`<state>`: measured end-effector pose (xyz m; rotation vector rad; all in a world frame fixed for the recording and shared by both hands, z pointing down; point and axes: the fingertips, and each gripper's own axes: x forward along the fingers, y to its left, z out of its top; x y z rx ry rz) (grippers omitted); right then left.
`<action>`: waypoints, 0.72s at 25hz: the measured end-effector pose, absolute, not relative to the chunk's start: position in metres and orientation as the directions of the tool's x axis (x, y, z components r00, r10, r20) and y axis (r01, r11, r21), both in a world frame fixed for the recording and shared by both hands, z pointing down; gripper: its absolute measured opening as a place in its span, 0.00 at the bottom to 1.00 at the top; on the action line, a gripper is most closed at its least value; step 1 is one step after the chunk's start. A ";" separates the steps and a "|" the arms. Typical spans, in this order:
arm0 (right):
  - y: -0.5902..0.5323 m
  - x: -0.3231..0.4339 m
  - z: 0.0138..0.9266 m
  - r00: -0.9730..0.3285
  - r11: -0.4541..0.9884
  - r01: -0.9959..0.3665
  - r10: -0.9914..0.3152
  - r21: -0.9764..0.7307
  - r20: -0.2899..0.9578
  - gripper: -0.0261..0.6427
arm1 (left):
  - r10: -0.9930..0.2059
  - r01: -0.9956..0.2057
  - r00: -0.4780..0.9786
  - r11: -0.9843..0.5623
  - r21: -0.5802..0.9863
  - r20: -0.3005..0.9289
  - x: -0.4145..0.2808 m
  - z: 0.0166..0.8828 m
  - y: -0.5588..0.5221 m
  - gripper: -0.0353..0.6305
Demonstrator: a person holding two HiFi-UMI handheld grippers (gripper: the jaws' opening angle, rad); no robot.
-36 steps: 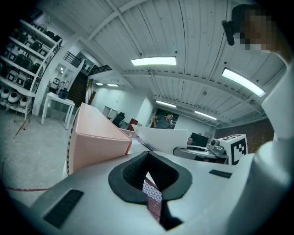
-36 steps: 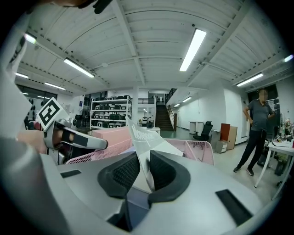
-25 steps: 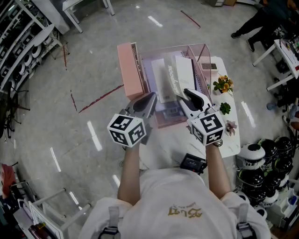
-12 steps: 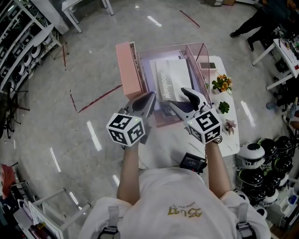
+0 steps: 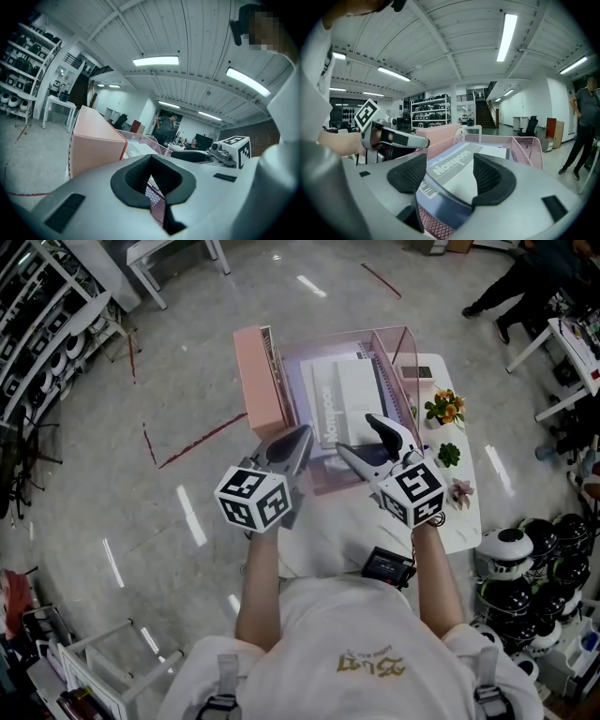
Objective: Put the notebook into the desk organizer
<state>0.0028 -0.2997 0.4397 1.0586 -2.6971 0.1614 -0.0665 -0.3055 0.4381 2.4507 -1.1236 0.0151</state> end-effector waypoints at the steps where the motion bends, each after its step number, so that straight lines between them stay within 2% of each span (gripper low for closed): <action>1: -0.299 0.004 0.438 -0.704 0.724 -0.689 -0.664 -0.016 0.252 0.49 | -0.722 -0.727 0.666 -0.571 0.383 0.188 -0.067 0.437 -0.305 0.08; 13: -0.276 0.033 0.418 -0.603 0.589 -0.798 -0.787 -0.128 0.131 0.23 | -0.756 -0.760 0.631 -0.557 0.336 0.174 -0.071 0.428 -0.281 0.08; 18: -0.259 0.039 0.417 -0.562 0.545 -0.826 -0.817 -0.148 0.129 0.12 | -0.772 -0.775 0.614 -0.551 0.309 0.163 -0.074 0.421 -0.264 0.08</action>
